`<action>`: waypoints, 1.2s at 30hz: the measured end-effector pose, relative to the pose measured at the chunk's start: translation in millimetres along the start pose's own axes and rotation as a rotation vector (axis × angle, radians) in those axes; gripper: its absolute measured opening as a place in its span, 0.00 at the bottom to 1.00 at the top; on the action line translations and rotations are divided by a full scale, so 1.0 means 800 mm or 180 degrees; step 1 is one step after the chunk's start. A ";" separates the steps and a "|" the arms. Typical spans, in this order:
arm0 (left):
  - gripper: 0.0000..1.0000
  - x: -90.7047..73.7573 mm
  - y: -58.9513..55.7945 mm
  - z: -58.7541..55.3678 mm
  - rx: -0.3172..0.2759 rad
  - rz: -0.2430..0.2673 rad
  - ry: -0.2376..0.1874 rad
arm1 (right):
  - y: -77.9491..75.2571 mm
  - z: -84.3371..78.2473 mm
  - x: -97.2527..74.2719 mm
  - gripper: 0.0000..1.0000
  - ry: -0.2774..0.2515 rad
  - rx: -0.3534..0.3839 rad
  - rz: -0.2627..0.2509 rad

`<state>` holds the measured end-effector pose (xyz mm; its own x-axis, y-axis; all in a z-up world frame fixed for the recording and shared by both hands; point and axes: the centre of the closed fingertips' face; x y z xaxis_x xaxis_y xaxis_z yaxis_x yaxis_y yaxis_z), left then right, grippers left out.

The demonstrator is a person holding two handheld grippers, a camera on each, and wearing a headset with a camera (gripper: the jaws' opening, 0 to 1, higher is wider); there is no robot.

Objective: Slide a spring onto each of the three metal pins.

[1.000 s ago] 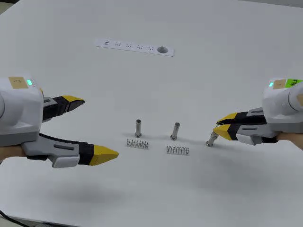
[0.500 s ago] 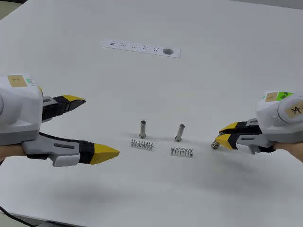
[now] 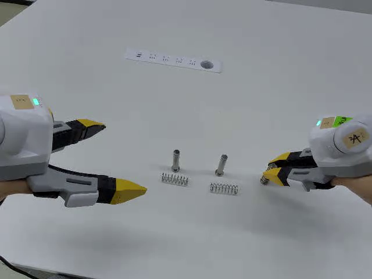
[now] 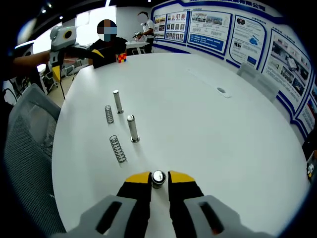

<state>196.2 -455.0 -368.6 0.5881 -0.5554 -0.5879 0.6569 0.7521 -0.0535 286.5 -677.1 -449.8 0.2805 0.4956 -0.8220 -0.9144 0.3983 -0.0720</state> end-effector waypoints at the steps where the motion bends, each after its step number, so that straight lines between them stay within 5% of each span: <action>1: 0.92 0.000 -0.001 0.000 0.0001 -0.0006 -0.0001 | 0.000 0.001 -0.001 0.14 -0.0012 0.0010 -0.0001; 15: 0.92 0.001 -0.006 0.009 0.0024 -0.0049 -0.0068 | -0.004 0.033 -0.039 0.18 -0.0333 -0.0023 -0.0125; 20: 0.93 0.000 -0.007 0.011 0.0118 -0.0074 -0.0025 | 0.012 0.051 -0.048 0.18 -0.0449 -0.0100 -0.0069; 25: 0.93 -0.005 -0.002 0.020 0.0058 -0.0066 -0.0129 | 0.040 0.067 -0.046 0.18 -0.0548 -0.0216 0.0098; 31: 0.93 -0.005 -0.003 0.013 0.0098 -0.0067 -0.0071 | 0.086 0.056 -0.018 0.18 -0.0326 -0.0512 0.0420; 36: 0.93 -0.008 0.000 0.010 0.0020 -0.0040 -0.0125 | 0.094 0.040 0.009 0.18 -0.0164 -0.0626 0.0474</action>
<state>196.0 -454.5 -358.4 0.5977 -0.5784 -0.5552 0.6672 0.7428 -0.0555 228.9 -618.5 -442.9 0.1485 0.5781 -0.8023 -0.9845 0.1626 -0.0650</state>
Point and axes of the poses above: the centre of the closed fingertips' face, and the gripper's own axes: x roughly forward along the fingers, y roughly to its left, z roughly out of its top, and after that the axes turned 8 degrees about y, right-handed
